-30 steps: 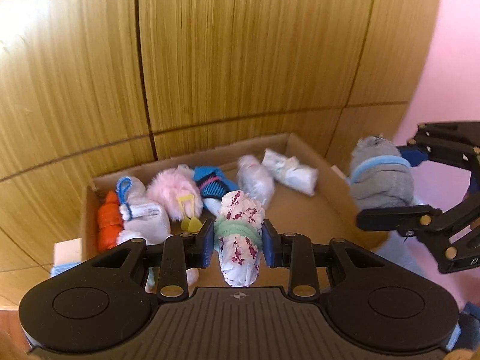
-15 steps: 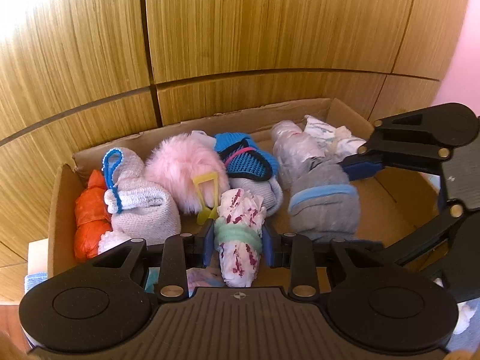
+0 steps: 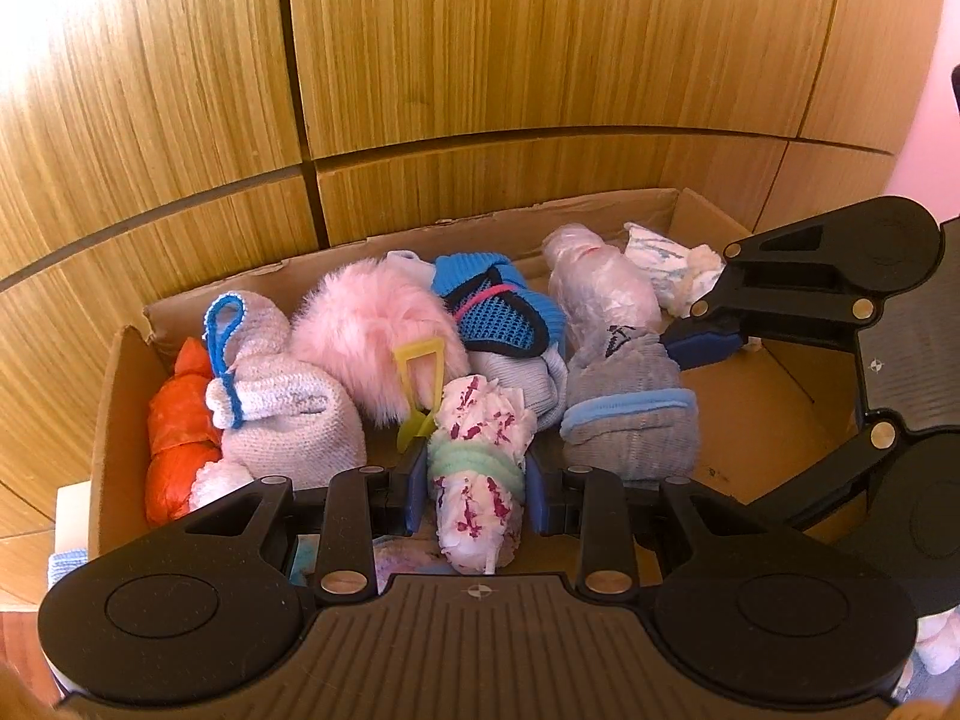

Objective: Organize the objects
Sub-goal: 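Lower both held socks into the tray and open both grippers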

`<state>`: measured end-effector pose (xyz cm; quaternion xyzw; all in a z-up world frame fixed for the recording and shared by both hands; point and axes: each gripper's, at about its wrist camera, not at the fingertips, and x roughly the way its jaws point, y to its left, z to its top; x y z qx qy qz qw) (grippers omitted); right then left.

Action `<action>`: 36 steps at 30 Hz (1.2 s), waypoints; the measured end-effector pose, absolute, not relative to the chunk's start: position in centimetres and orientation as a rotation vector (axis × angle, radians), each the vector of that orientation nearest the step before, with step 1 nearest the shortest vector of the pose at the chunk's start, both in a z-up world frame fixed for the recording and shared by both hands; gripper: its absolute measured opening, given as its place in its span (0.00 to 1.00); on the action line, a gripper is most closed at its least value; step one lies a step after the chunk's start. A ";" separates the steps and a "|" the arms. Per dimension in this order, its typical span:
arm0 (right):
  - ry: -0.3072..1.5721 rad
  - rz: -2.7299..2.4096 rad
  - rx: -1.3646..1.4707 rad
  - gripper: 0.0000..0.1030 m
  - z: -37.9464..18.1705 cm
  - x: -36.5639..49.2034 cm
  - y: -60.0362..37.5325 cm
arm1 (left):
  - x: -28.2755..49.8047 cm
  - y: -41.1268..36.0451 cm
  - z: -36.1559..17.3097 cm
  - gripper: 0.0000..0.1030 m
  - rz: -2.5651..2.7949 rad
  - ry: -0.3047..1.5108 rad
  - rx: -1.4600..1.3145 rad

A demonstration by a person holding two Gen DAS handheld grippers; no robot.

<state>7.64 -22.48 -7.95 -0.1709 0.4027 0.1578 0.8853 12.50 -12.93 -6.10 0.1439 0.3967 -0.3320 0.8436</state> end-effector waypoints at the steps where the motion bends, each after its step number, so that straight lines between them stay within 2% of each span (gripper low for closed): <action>1: 0.839 0.327 -0.354 0.50 -8.0 7.7 -22.5 | 12.6 -13.0 -6.1 0.39 -0.699 0.840 0.302; 5: 0.847 0.319 -0.355 0.52 -8.1 7.6 -22.5 | 12.5 -13.2 -6.3 0.40 -0.693 0.843 0.311; 10: 0.855 0.311 -0.355 0.56 -7.9 7.2 -22.5 | 12.4 -12.9 -5.9 0.59 -0.682 0.846 0.295; 12: 0.851 0.311 -0.355 0.58 -7.6 6.9 -22.5 | 12.0 -12.9 -5.6 0.62 -0.686 0.836 0.297; 17: 0.842 0.305 -0.348 0.59 -6.9 6.3 -22.5 | 11.4 -12.8 -5.0 0.67 -0.684 0.829 0.299; 21: 0.832 0.301 -0.353 0.64 -6.0 5.7 -22.4 | 10.8 -12.4 -4.2 0.73 -0.683 0.814 0.295; 36: 0.802 0.273 -0.387 0.69 -4.4 5.4 -21.5 | 9.1 -11.4 -1.7 0.79 -0.687 0.769 0.260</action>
